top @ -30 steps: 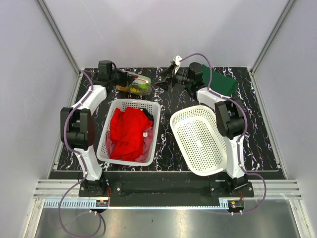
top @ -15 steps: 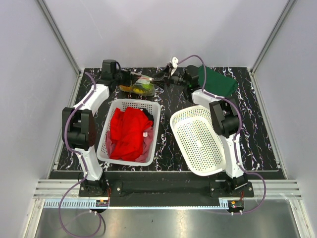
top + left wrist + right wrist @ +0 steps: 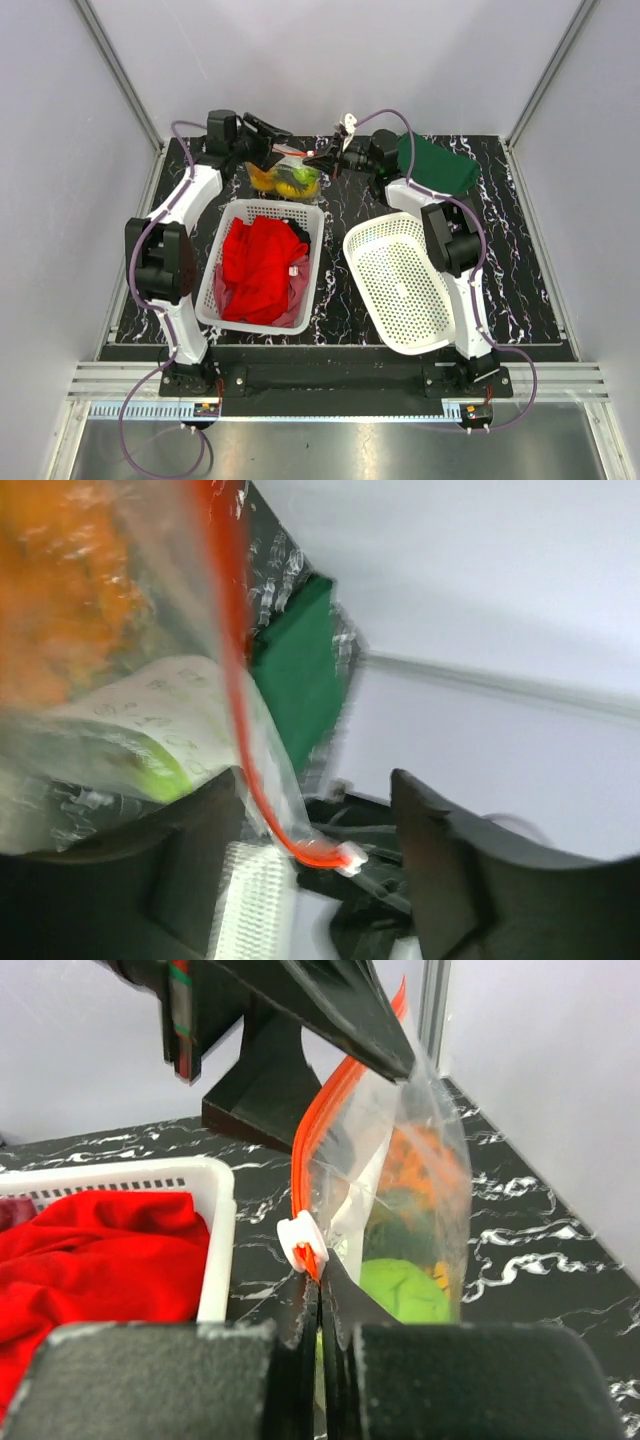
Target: Open the zip-top bag and remove the fake food
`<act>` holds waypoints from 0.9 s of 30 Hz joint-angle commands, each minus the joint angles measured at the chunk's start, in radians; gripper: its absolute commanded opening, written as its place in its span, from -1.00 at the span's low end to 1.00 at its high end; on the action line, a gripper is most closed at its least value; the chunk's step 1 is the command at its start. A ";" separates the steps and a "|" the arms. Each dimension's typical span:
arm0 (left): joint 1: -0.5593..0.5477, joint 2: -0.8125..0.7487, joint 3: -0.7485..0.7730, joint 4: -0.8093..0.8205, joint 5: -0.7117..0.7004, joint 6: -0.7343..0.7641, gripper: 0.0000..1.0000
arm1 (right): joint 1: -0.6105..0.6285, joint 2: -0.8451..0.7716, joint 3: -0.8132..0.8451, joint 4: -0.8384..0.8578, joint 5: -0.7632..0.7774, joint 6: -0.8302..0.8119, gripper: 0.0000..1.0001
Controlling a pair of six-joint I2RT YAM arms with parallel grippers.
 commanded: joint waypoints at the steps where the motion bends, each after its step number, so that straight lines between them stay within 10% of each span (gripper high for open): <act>1: -0.010 -0.127 0.067 -0.049 -0.032 0.511 0.39 | -0.011 -0.024 0.099 -0.131 -0.051 -0.003 -1.00; 11: -0.127 -0.164 0.122 -0.117 0.106 1.450 0.23 | -0.055 0.038 0.282 -0.319 -0.267 0.097 -1.00; 27: -0.139 0.081 0.492 -0.362 0.419 1.692 0.03 | -0.066 0.025 0.280 -0.343 -0.350 0.108 -1.00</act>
